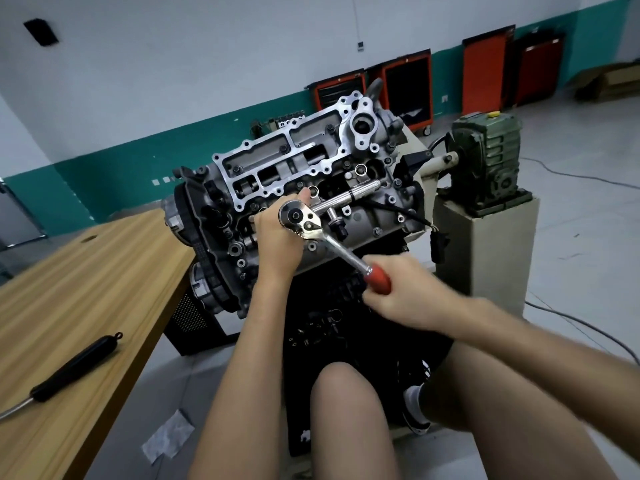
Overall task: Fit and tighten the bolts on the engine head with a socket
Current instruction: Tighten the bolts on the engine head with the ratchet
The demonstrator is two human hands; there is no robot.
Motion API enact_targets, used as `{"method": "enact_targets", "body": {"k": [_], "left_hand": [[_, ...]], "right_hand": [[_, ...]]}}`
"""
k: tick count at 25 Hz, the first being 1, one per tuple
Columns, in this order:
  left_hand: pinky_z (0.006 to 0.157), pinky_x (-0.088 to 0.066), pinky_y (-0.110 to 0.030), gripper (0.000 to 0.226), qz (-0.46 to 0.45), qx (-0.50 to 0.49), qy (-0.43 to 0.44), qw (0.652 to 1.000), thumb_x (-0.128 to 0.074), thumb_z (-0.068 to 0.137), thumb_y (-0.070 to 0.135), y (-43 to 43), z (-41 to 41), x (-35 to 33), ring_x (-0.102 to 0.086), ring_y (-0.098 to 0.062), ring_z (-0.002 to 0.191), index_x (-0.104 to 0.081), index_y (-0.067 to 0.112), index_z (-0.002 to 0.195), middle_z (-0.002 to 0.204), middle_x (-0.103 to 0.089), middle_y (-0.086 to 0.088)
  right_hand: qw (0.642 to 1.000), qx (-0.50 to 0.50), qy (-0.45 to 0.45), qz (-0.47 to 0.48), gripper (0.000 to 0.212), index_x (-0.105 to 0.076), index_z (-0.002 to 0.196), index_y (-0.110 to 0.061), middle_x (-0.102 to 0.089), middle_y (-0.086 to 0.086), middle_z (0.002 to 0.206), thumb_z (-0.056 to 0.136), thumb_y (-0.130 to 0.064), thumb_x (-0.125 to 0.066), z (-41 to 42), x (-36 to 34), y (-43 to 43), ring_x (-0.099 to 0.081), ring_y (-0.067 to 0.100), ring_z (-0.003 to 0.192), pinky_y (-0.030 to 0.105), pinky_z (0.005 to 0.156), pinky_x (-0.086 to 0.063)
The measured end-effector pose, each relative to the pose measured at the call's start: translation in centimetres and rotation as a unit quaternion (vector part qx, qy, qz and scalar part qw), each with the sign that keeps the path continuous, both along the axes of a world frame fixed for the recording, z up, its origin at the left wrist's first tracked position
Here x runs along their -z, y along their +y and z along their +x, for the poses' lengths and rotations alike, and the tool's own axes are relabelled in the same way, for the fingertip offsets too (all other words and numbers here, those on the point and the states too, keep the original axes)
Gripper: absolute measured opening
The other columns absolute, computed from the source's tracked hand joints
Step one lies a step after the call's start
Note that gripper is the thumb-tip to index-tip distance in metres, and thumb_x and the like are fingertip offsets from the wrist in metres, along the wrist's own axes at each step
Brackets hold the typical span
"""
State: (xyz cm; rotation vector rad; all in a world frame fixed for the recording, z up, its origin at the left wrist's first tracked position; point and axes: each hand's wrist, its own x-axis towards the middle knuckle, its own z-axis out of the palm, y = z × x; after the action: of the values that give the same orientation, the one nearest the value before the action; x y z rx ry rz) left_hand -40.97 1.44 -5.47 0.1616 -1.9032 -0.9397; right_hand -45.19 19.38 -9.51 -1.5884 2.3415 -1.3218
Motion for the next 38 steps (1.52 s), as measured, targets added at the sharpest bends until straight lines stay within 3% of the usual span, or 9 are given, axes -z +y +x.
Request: {"method": "enact_targets", "body": {"k": [4,6,10,16,21,27,32,36,38], "left_hand": [[0.054,-0.028,-0.040,0.036,-0.009,-0.007,-0.019,1.000,-0.054,0.094,0.014,-0.8,0.0,0.3,-0.025,-0.017,0.050,-0.051,0.012,0.058,0.043,-0.029,0.008],[0.060,-0.034,-0.039,0.023,0.030,0.000,-0.004,1.000,-0.054,0.094,0.010,-0.5,0.1,0.6,-0.030,-0.007,0.048,-0.055,0.002,0.072,0.044,-0.035,0.007],[0.062,-0.033,-0.043,0.052,0.056,-0.013,0.013,0.998,-0.055,0.094,0.028,0.6,0.2,0.5,-0.029,-0.014,0.052,-0.038,0.033,0.045,0.045,-0.032,0.014],[0.072,-0.036,-0.022,0.047,0.063,0.009,0.032,0.997,-0.059,0.092,0.024,0.1,-0.2,0.4,-0.042,-0.014,0.071,-0.037,0.015,0.051,0.062,-0.040,-0.002],[0.056,-0.027,-0.039,0.058,-0.009,0.006,-0.024,1.000,-0.055,0.094,0.022,-0.3,0.1,-0.2,-0.026,-0.018,0.053,-0.030,0.034,0.043,0.048,-0.028,0.012],[0.054,-0.032,-0.028,0.025,0.021,0.003,0.000,1.000,-0.055,0.094,0.013,-0.6,0.3,0.3,-0.029,-0.003,0.045,-0.056,0.020,0.070,0.045,-0.050,0.007],[0.062,-0.034,-0.035,0.049,0.067,-0.005,0.025,0.997,-0.055,0.094,0.027,0.7,0.2,0.5,-0.031,-0.014,0.055,-0.044,0.032,0.046,0.048,-0.033,0.014],[0.069,-0.039,-0.018,0.037,0.081,0.025,0.036,0.996,-0.056,0.094,0.025,0.3,0.0,0.4,-0.036,-0.010,0.062,-0.043,0.018,0.060,0.065,-0.039,0.001],[0.068,-0.038,-0.017,0.043,0.076,0.029,0.031,0.996,-0.057,0.094,0.024,0.0,0.2,0.4,-0.035,-0.013,0.062,-0.038,0.014,0.057,0.061,-0.036,-0.002]], "right_hand": [[0.951,0.032,0.278,0.132,0.035,-0.037,0.063,-0.032,-0.046,-0.010,0.054,0.079,-0.013,-0.061,-6.5,-8.6,1.5,-0.044,0.000,0.047,0.014,0.042,-0.028],[0.945,0.069,0.292,0.126,0.031,-0.039,0.064,-0.031,-0.047,-0.010,0.055,0.079,-0.015,-0.060,-6.5,-8.7,1.1,-0.045,0.002,0.050,0.017,0.045,-0.027],[0.996,0.071,0.045,-0.019,0.039,-0.035,0.062,-0.030,-0.044,-0.003,0.056,0.078,-0.011,-0.065,-0.2,0.2,0.3,-0.048,0.022,0.054,0.026,0.054,-0.033],[0.947,0.043,-0.241,-0.206,0.034,-0.033,0.063,-0.022,-0.037,-0.009,0.050,0.078,-0.006,-0.059,9.9,5.1,-6.7,-0.033,0.006,0.046,0.017,0.047,-0.029],[0.998,0.000,0.049,0.032,0.034,-0.039,0.064,-0.026,-0.048,-0.002,0.058,0.079,-0.007,-0.062,-0.4,-1.0,0.8,-0.046,0.016,0.051,0.022,0.052,-0.035],[0.925,0.045,0.350,0.139,0.025,-0.041,0.075,-0.030,-0.046,-0.009,0.057,0.082,-0.018,-0.061,-7.0,-10.0,1.2,-0.044,0.001,0.052,0.013,0.056,-0.030],[0.997,0.053,0.050,-0.029,0.037,-0.035,0.067,-0.030,-0.047,0.004,0.056,0.079,-0.011,-0.065,0.7,0.5,0.3,-0.049,0.024,0.051,0.029,0.052,-0.039],[0.966,0.060,-0.200,-0.154,0.021,-0.038,0.067,-0.034,-0.044,-0.003,0.059,0.076,-0.029,-0.057,9.9,5.0,-5.9,-0.039,0.012,0.047,0.022,0.047,-0.036],[0.967,0.037,-0.205,-0.149,0.019,-0.038,0.067,-0.033,-0.042,-0.006,0.058,0.074,-0.028,-0.055,9.5,4.6,-5.2,-0.038,0.010,0.048,0.020,0.048,-0.035]]}}
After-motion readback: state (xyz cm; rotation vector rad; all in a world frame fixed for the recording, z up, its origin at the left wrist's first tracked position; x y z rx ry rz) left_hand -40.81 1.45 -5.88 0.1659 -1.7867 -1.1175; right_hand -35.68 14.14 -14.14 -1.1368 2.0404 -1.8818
